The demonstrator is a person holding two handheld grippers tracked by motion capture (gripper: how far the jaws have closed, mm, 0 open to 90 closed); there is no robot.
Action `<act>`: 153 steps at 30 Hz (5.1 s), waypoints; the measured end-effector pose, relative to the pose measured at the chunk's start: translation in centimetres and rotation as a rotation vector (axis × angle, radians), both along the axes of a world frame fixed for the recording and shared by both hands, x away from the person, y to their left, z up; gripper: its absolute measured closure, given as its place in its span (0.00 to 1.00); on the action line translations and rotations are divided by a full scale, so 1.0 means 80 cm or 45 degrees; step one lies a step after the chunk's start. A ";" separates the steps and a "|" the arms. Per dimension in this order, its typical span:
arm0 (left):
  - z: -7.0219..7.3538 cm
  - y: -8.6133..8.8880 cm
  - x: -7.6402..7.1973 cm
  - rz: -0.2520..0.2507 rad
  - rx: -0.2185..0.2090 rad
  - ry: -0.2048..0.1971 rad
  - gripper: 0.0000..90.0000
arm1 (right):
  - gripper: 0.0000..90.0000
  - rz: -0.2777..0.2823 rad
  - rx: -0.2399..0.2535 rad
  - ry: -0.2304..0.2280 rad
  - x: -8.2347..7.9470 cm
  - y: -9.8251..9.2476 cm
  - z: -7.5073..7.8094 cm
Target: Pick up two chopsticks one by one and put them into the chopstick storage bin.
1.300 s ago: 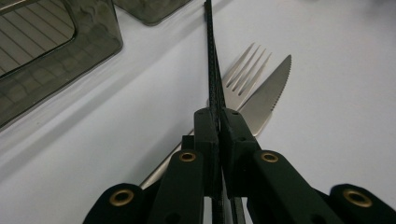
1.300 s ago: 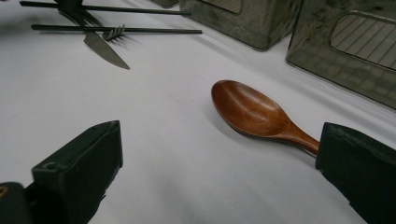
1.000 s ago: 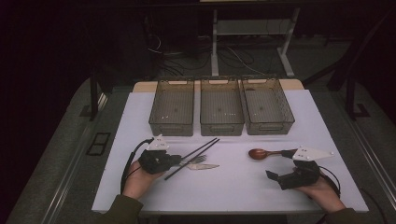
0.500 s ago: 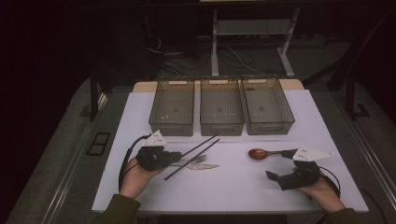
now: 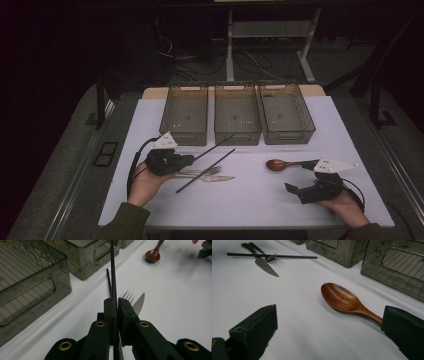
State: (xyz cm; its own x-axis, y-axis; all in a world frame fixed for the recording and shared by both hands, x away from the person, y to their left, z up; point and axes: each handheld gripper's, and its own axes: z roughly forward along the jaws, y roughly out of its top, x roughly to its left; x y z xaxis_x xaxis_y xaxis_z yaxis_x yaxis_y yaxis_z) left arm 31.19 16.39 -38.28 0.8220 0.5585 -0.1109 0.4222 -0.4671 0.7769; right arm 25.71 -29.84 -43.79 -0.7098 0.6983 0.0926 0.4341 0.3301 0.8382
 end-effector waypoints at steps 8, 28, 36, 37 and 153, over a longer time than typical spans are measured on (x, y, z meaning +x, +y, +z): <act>0.013 0.001 0.019 0.022 -0.009 -0.025 0.94 | 0.00 0.002 0.002 -0.003 0.000 -0.001 0.000; 0.039 0.004 0.085 0.118 0.002 -0.072 0.94 | 0.00 -0.005 0.015 -0.003 -0.001 -0.002 0.001; 0.049 0.002 0.109 0.141 0.020 -0.096 0.94 | 0.00 0.011 0.017 -0.001 -0.002 -0.001 0.003; 0.050 0.001 0.113 0.149 0.024 -0.098 0.94 | 0.00 0.013 0.016 -0.003 -0.003 0.000 0.003; -0.004 -0.013 0.016 0.145 -0.079 -0.055 0.35 | 0.00 0.015 0.073 0.016 0.002 0.003 0.000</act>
State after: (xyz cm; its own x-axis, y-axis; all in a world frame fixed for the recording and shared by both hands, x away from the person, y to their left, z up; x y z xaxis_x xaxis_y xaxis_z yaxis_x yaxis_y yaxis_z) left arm 32.49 15.35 -38.62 0.7582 0.6420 -0.1141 0.4355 -0.3683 0.8214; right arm 25.84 -29.58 -43.82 -0.7165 0.6832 0.1412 0.4412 0.2869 0.8503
